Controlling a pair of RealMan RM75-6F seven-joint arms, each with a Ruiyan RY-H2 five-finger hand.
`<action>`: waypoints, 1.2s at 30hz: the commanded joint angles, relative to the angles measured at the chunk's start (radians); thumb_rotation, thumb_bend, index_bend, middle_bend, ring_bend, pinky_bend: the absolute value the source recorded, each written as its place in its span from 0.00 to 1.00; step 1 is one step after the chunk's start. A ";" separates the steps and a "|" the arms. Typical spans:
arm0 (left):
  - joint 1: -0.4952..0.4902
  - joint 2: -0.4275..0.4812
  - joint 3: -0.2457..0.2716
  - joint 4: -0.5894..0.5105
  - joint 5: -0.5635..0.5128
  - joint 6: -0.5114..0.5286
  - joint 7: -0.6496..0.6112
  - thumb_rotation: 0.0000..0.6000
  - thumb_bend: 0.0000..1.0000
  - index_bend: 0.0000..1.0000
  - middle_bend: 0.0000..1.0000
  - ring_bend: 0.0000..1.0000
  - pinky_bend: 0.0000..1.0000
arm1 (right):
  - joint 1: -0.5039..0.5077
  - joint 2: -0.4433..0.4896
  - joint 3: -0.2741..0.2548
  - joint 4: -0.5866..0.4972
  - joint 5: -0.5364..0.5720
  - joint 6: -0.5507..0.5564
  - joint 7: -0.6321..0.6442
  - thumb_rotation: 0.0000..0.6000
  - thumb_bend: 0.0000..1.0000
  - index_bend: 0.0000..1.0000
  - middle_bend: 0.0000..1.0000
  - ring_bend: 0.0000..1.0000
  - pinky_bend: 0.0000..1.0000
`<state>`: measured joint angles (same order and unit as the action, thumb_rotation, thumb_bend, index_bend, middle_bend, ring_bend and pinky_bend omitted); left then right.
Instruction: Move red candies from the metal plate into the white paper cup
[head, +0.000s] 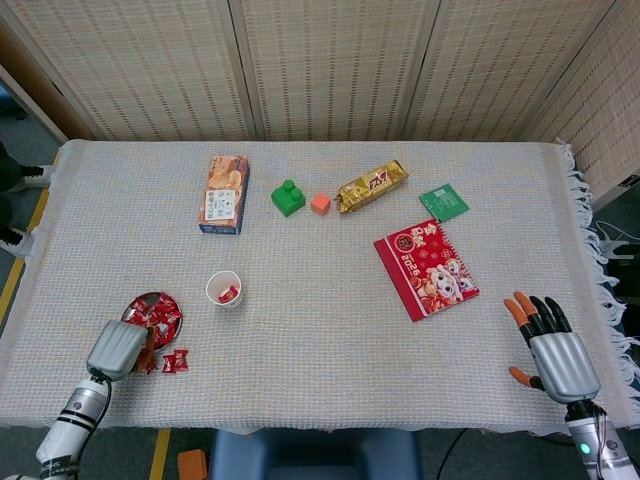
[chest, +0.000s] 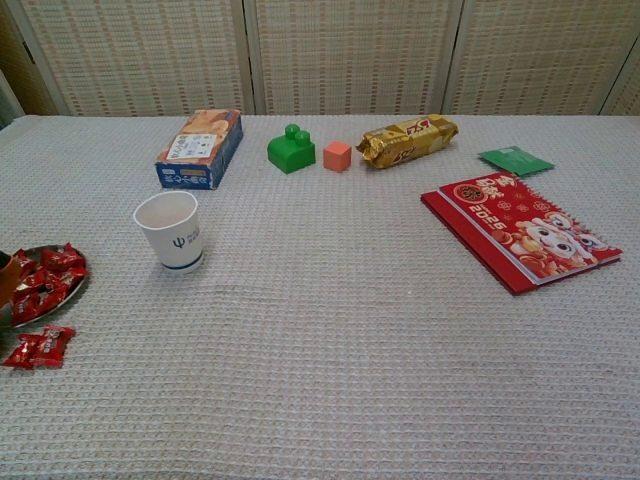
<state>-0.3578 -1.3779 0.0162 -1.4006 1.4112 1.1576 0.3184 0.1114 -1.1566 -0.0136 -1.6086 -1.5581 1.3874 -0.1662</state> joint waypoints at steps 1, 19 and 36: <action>-0.005 0.012 -0.011 -0.015 0.013 0.014 -0.014 1.00 0.76 0.73 0.75 0.70 1.00 | 0.001 -0.001 0.001 0.000 0.002 -0.002 -0.001 1.00 0.04 0.00 0.00 0.00 0.00; -0.133 0.014 -0.138 -0.120 0.034 -0.020 -0.035 1.00 0.77 0.73 0.75 0.70 1.00 | 0.005 -0.004 0.003 0.002 0.009 -0.009 -0.006 1.00 0.04 0.00 0.00 0.00 0.00; -0.332 -0.148 -0.246 -0.044 -0.077 -0.137 0.075 1.00 0.76 0.73 0.75 0.70 1.00 | 0.004 0.000 0.011 0.006 0.032 -0.012 0.001 1.00 0.04 0.00 0.00 0.00 0.00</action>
<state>-0.6781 -1.5081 -0.2302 -1.4658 1.3412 1.0259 0.3861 0.1152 -1.1565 -0.0024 -1.6024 -1.5263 1.3752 -0.1658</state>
